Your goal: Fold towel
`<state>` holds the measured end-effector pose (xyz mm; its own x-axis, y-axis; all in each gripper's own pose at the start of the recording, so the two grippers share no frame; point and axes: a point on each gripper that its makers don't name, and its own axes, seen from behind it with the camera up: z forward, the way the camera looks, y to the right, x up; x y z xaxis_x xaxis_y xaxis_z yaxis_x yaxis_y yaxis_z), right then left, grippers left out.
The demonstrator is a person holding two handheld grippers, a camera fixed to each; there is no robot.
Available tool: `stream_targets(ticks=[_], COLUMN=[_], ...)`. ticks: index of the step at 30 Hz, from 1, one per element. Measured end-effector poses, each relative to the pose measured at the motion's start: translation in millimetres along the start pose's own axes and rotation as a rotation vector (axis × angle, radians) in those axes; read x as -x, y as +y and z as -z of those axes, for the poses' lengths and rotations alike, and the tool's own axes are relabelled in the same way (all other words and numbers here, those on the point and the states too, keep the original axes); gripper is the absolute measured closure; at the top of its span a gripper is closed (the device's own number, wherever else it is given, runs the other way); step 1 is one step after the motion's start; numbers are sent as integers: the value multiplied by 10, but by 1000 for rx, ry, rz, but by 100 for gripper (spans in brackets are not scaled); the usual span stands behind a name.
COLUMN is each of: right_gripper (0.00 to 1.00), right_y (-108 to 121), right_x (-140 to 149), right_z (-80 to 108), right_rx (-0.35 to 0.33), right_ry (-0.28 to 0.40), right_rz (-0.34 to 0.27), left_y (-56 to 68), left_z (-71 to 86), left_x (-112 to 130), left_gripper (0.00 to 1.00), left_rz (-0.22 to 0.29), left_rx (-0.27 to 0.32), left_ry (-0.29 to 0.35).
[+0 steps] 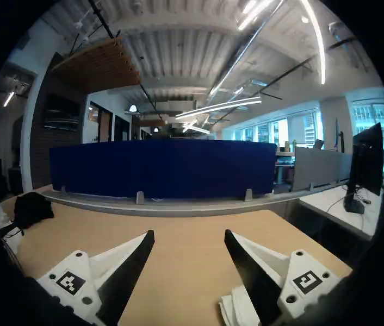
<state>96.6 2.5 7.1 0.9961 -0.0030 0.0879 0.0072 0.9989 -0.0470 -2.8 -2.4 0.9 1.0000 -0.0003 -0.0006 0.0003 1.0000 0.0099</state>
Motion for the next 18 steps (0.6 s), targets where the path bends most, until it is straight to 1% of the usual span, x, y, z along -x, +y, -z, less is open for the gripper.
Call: stream_targets(ticks=[6, 18], right_gripper=[0, 0], right_y=[34, 113], right_x=[-10, -131], right_z=[16, 5], right_rx=[4, 6], right_ry=[0, 43], right_rz=[6, -9], left_y=[0, 7], left_z=[1, 8], left_x=[-10, -12], left_gripper=[4, 4], left_rz=[0, 0], left_rx=[-1, -1], left_ry=[0, 0])
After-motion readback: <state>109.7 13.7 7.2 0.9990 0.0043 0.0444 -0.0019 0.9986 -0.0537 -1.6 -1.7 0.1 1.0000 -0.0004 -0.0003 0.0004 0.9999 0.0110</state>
